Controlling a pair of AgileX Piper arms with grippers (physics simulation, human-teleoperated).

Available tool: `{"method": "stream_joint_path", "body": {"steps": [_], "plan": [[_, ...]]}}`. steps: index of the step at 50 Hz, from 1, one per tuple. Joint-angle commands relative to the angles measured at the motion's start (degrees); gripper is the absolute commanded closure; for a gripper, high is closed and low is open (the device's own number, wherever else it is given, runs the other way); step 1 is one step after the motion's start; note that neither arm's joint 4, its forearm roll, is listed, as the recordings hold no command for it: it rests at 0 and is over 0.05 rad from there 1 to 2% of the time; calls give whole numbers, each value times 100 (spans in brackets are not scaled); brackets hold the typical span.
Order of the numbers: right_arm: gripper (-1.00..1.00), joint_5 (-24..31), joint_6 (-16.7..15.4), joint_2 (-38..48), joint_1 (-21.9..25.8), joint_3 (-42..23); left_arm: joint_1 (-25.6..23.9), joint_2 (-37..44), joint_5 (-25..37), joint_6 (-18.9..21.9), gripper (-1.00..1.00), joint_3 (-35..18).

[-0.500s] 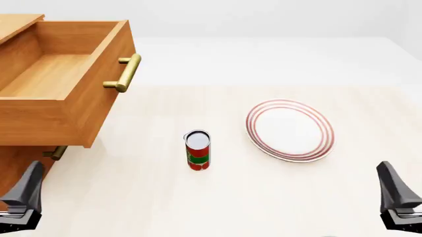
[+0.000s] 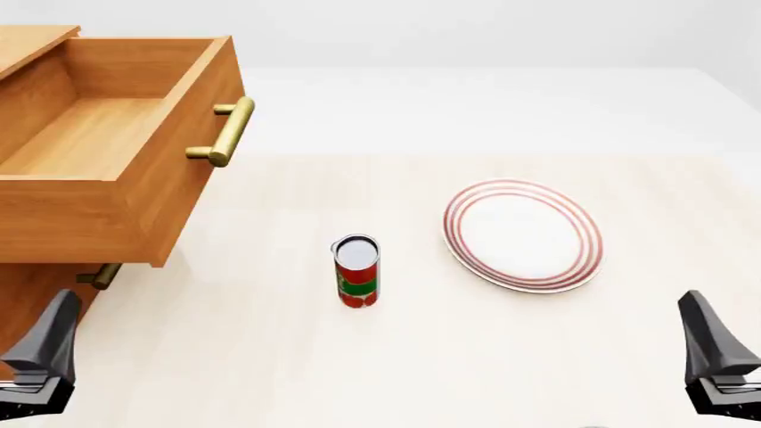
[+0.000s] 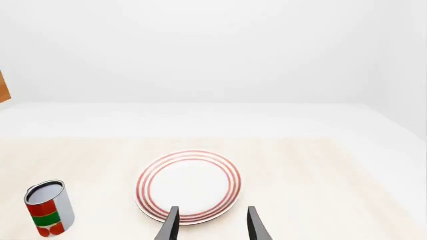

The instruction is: Put the bowl in the top drawer of the cabinet.

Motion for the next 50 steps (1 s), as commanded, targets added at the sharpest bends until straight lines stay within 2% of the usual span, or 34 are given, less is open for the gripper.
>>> {"method": "stream_joint_path", "body": {"steps": [1,15,19,25,36,39,43,50], "plan": [[-100,11,-28,-14,1,2,3,-18,-3,24,-100,-8],[-100,9,-28,-15,0,5,-303,-37,-209,365,-100,-66],[-100,8,-30,-14,1,4,-372,-36,-76,238,-100,-134],[-100,9,-31,-13,1,3,-379,-36,337,183,-100,-481],[-100,12,-31,-15,2,2,-1210,-11,1197,102,-100,-1105],[-100,14,-31,-17,3,2,-1432,212,1320,56,-100,-1234],[-100,9,-29,-14,2,4,-1811,324,1586,225,-100,-1513],[-100,12,-29,-17,2,4,-1945,308,1990,317,-100,-1918]]}}
